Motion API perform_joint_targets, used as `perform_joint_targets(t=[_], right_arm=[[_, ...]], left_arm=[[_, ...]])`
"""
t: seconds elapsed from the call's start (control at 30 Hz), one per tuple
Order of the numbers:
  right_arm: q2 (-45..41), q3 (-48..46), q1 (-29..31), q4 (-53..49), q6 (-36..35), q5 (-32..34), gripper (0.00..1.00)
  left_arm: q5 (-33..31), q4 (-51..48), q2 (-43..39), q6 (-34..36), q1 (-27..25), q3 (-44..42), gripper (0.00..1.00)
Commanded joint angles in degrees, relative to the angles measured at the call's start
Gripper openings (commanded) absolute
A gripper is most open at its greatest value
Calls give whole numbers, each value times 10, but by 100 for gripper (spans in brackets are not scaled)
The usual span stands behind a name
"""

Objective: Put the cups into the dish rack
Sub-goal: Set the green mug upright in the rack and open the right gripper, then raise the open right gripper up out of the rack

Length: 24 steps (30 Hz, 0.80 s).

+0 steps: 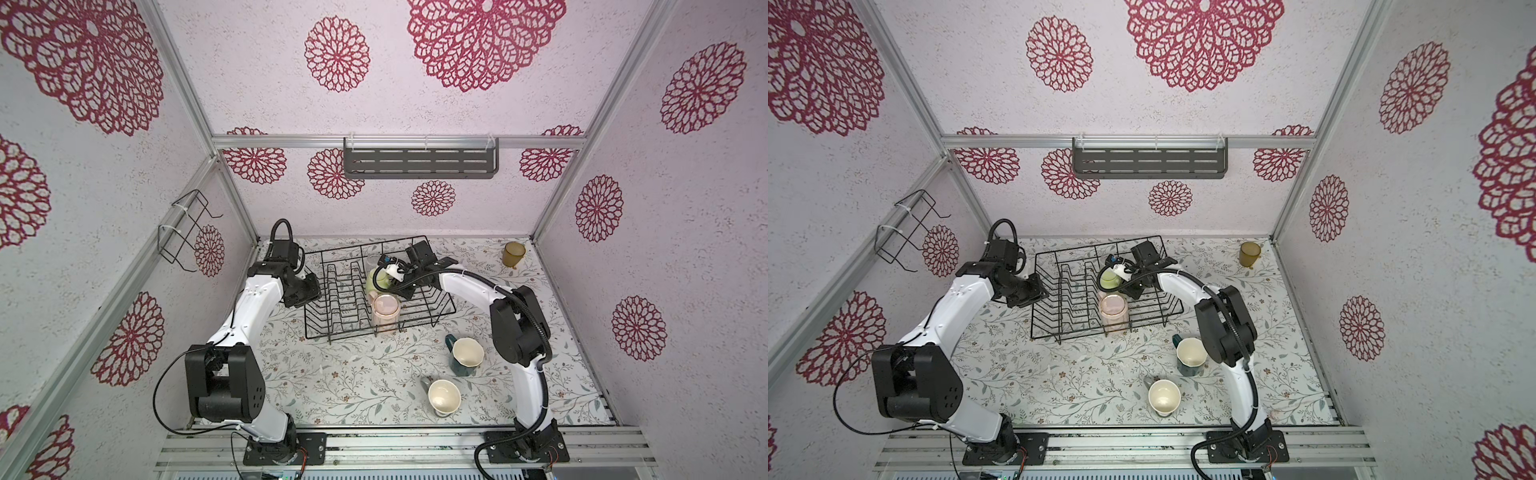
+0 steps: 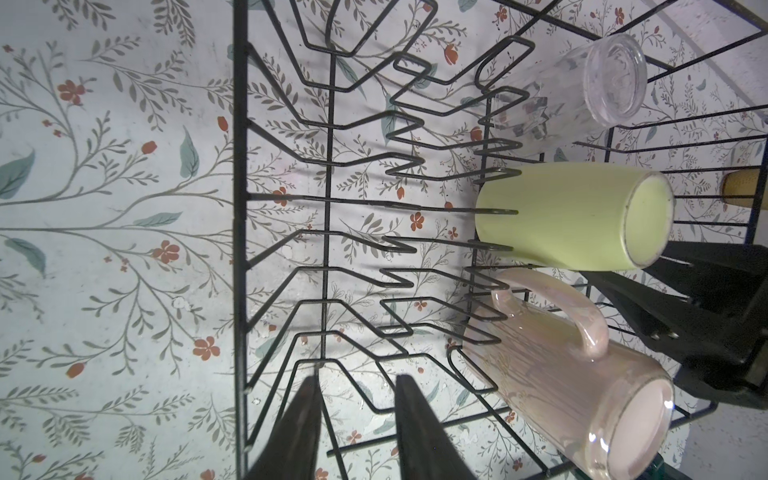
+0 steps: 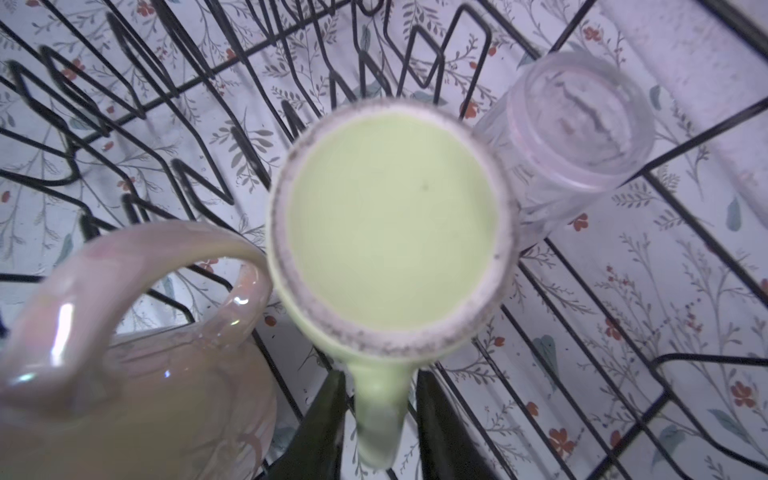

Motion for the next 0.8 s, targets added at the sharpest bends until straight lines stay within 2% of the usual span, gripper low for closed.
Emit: perform_joint_targets(t=[0.0,0.17,0.23,0.37,0.6,0.77], right_arm=[[-34,5,2,-37,-32,-2,34],[-43,10,-3,-68,-51,4,35],[-52,12,-6,-81,-60,-8,48],[-66,15,-10,-98,-88,-32,48],[-78,21,-36,-99,-90,-28,36],[-65,27,-42,-68,-87,-2,20]], left_arm=[[10,14,-21,-1,-7,-11,34],[9,11,-24,-3,-9,-14,34],[12,14,-24,-4,-9,-16,35],[9,14,-24,-7,-11,-18,35],[3,12,-27,-8,-14,-33,35],[4,15,-27,-10,-15,-39,34]])
